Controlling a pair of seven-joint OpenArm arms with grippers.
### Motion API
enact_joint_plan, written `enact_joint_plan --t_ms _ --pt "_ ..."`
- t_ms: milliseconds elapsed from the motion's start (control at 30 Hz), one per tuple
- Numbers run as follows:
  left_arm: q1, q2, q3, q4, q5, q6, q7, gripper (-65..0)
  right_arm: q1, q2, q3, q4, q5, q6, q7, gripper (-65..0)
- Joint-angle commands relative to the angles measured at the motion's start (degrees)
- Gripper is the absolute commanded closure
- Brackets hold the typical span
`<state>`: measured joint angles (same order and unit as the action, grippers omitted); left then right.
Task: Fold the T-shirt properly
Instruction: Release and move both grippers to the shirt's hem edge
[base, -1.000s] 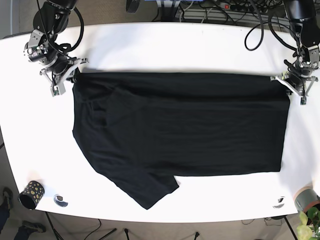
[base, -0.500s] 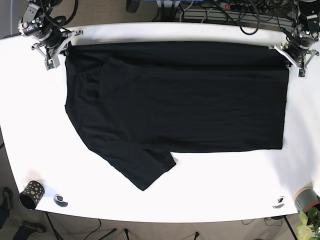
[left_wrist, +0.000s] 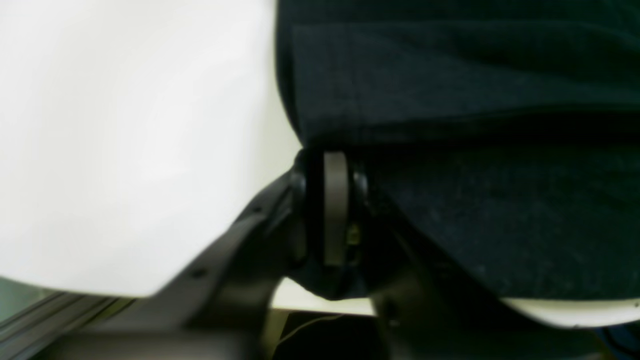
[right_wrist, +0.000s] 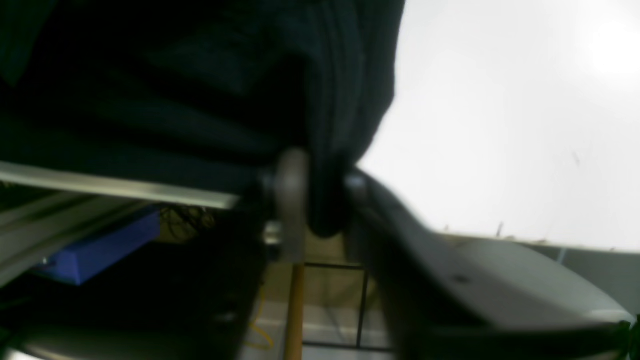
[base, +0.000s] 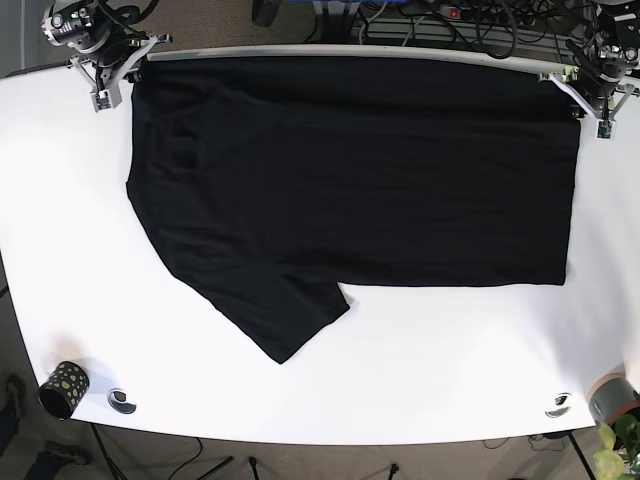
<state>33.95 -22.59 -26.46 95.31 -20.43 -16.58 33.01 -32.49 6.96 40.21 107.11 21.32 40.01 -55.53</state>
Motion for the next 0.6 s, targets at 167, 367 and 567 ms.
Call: enact_joint_plan --t_ms 167,367,567 --pt "-3.0 -1.0 -0.8 1.2 -0.1 -4.1 5.3 -46.1 -0.6 0.4 0.6 1.2 0.6 -0.01 0.8 -49.0" --pt "-4.9 -0.1 -4.0 1.3 -0.2 -10.3 5.7 -43.2 0.4 0.4 0.6 1.2 0.7 -0.01 1.2 -48.0" --pt "-9.6 3.3 -9.1 1.3 0.2 -16.9 6.0 -40.3 4.1 0.8 2.8 1.0 4.7 -0.01 0.9 -48.2"
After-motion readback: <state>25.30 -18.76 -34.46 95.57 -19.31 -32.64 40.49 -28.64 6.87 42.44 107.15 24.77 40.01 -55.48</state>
